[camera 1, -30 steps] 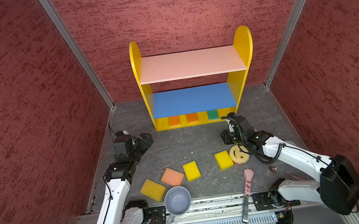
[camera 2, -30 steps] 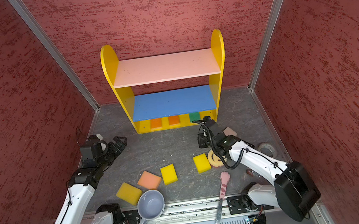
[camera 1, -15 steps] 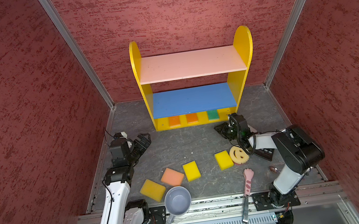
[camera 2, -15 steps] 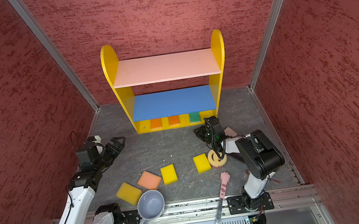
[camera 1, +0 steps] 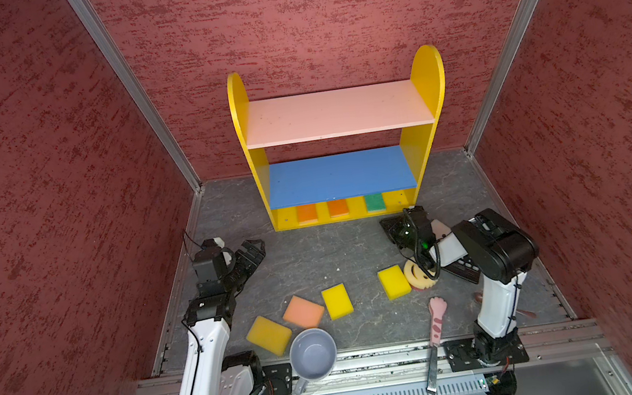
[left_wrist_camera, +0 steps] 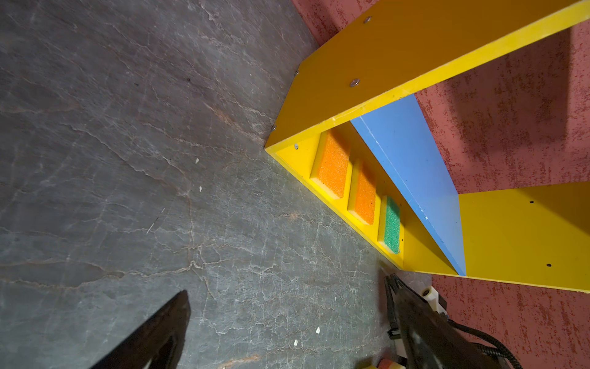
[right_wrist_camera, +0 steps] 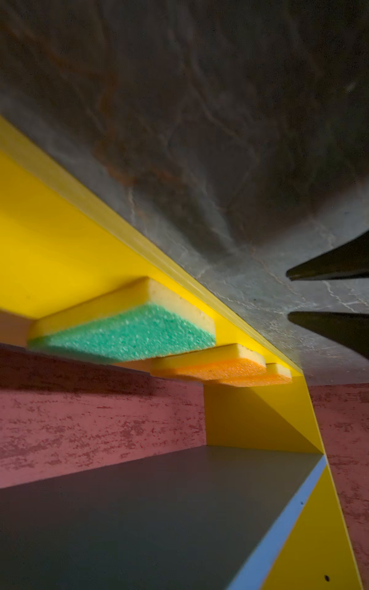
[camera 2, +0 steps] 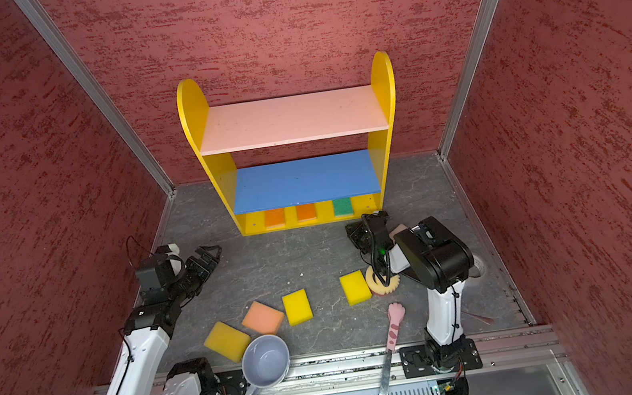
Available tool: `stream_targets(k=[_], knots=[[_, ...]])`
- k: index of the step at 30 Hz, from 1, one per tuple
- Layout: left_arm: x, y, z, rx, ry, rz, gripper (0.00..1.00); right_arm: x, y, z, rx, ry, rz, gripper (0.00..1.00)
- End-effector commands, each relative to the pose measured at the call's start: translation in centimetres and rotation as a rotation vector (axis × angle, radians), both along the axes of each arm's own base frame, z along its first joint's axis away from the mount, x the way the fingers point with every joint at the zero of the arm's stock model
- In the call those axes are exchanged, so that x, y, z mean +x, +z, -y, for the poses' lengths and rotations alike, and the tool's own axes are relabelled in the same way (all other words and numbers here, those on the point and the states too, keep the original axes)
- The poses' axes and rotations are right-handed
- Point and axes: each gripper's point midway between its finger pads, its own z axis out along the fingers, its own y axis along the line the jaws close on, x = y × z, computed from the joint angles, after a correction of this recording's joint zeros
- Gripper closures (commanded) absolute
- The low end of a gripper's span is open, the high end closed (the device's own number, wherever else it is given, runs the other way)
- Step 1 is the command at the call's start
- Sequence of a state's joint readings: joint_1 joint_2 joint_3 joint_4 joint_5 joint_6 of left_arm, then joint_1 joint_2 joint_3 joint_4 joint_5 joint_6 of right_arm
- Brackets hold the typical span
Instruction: Place and organize the cleaning sponges onto the shelf
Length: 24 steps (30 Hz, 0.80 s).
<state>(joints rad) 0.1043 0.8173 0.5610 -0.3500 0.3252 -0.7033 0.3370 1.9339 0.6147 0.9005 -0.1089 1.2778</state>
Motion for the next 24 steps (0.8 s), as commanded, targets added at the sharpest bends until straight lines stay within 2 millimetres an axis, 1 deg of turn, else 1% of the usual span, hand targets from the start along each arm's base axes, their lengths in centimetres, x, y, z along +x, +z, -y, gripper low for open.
stream_targets(k=[1, 7, 15, 24], knots=[[0.3, 0.2, -0.1, -0.012, -0.003, 0.021, 0.00, 1.8, 1.1, 1.1, 0.095, -0.154, 0.042, 0.80], [0.3, -0.2, -0.4, -0.022, 0.000, 0.013, 0.00, 2.4, -0.7, 1.8, 0.123, -0.231, 0.012, 0.79], [0.3, -0.8, -0.6, -0.038, 0.003, 0.006, 0.00, 3.7, -1.2, 1.6, 0.122, -0.252, 0.002, 0.74], [0.1, -1.3, -0.9, -0.047, 0.010, -0.004, 0.00, 4.4, -1.7, 1.3, 0.125, -0.253, -0.009, 0.74]])
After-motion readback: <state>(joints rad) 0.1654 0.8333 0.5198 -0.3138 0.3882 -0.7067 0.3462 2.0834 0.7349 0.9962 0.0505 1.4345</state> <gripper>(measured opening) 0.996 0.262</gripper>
